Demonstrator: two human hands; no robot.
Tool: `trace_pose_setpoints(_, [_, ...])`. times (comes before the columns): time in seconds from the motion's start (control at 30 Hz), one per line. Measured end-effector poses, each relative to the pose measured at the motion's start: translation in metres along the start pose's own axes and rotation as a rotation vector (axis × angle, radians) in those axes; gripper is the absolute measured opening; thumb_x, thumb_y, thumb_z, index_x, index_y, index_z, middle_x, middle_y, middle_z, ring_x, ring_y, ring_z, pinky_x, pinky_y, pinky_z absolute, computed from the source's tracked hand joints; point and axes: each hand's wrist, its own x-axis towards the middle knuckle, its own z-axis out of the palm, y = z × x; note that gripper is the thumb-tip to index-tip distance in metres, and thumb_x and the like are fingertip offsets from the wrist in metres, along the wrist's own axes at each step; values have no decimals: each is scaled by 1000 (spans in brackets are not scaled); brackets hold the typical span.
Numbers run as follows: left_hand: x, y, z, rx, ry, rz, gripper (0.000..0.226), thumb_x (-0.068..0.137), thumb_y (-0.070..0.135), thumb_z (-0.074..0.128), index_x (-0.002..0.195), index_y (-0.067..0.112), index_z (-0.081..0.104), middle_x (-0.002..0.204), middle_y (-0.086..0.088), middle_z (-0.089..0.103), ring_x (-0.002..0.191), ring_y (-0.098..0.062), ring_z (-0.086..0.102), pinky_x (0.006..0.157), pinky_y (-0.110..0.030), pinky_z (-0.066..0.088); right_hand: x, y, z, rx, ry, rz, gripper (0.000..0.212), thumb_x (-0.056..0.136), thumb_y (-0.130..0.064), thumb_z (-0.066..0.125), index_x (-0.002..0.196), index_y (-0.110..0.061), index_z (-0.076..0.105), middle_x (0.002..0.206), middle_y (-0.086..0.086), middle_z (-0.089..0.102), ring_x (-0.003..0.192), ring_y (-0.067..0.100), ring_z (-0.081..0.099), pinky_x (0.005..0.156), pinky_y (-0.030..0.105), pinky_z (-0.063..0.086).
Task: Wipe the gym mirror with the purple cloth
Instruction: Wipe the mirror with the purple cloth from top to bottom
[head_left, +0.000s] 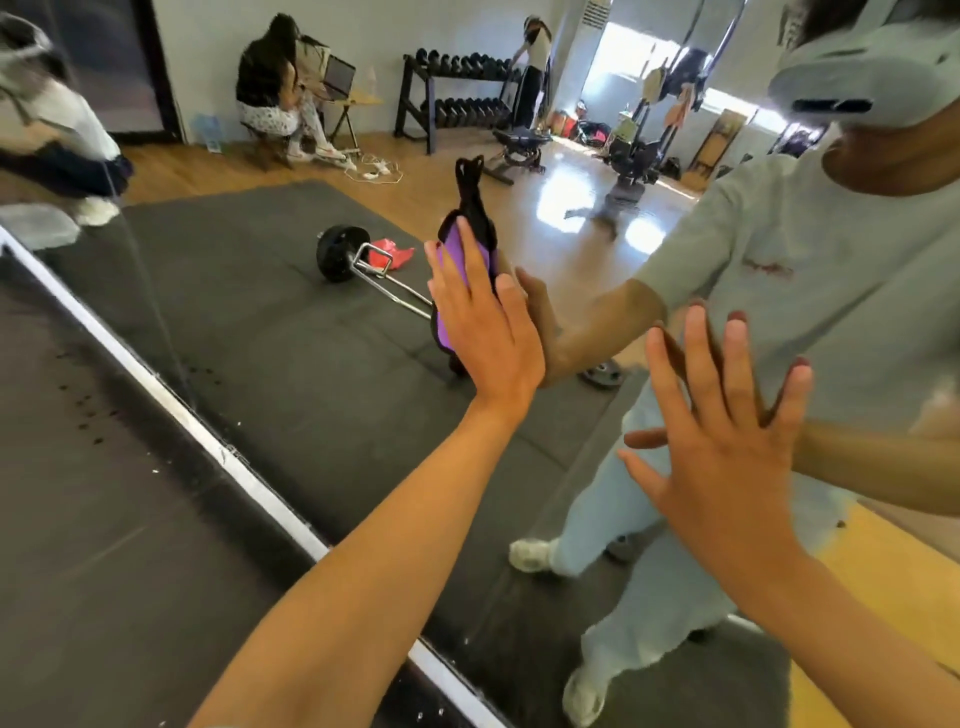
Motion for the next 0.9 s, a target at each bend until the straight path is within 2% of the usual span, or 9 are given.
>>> trace_pose_setpoints(0.07, [-9, 17, 5, 25, -77, 214, 58, 113, 34, 22, 160, 3, 35, 170, -15, 20, 160, -34, 15, 131, -50, 13, 1, -2, 4, 1, 8, 15, 118, 81, -50, 79, 167, -18, 4, 174, 11, -6, 160, 31, -11, 123, 62, -14])
trace_pose_setpoints(0.13, [-16, 32, 10, 42, -186, 442, 60, 113, 39, 15, 158, 6, 35, 167, -9, 23, 161, -27, 10, 131, -47, 9, 2, 0, 7, -3, 19, 10, 120, 80, -51, 80, 167, -17, 5, 174, 11, -5, 161, 31, -10, 123, 62, -13])
trace_pose_setpoints(0.23, [-11, 27, 9, 42, -249, 565, 56, 112, 41, 15, 157, 12, 34, 165, -15, 32, 161, -18, 5, 130, -47, 8, 2, 1, 9, -7, 35, -19, 120, 79, -50, 80, 167, -14, 8, 175, 11, -2, 161, 30, -8, 122, 65, -9])
trace_pose_setpoints(0.3, [-5, 12, 4, 40, -227, 509, 57, 112, 44, 16, 158, 14, 33, 168, -12, 26, 162, -16, 3, 131, -50, 10, 2, 0, 10, -24, 42, -39, 118, 79, -49, 80, 167, -14, 9, 175, 11, 0, 161, 30, -6, 122, 66, -8])
trace_pose_setpoints(0.37, [-2, -6, -3, 31, -176, 335, 57, 113, 44, 20, 161, 16, 30, 171, -10, 16, 162, -19, 5, 131, -52, 12, 6, -7, 12, -37, 31, -78, 118, 79, -50, 79, 167, -15, 9, 175, 11, -2, 161, 31, -6, 123, 64, -11])
trace_pose_setpoints(0.47, [-4, -30, -10, 36, -146, 127, 56, 110, 31, 30, 165, 24, 22, 174, -20, 11, 161, -18, 5, 131, -40, 8, 18, -30, 19, 11, 6, -121, 122, 77, -51, 81, 167, -16, 6, 175, 10, -5, 161, 31, -4, 122, 60, -18])
trace_pose_setpoints(0.53, [-7, -41, -11, 58, -135, 114, 57, 109, 29, 28, 165, 22, 21, 173, -22, 12, 160, -16, 3, 130, -32, 6, 23, -50, 26, 17, -24, -157, 126, 77, -52, 82, 167, -15, 2, 174, 10, -8, 161, 32, -6, 122, 59, -20])
trace_pose_setpoints(0.73, [-16, -81, -17, 37, -87, 23, 57, 109, 27, 25, 164, 14, 27, 172, -24, 17, 161, -22, 11, 128, -28, 4, 23, -102, 57, -75, -103, -258, 126, 81, -51, 79, 166, -14, -6, 173, 11, -16, 160, 33, -12, 120, 59, -24])
trace_pose_setpoints(0.9, [-33, -145, -35, 16, -103, -92, 59, 106, 24, 27, 164, 9, 29, 172, -23, 18, 158, -9, 7, 132, -37, 6, 16, -147, 89, -136, -132, -292, 125, 81, -43, 81, 166, -15, -6, 173, 10, -15, 159, 34, -13, 122, 58, -18])
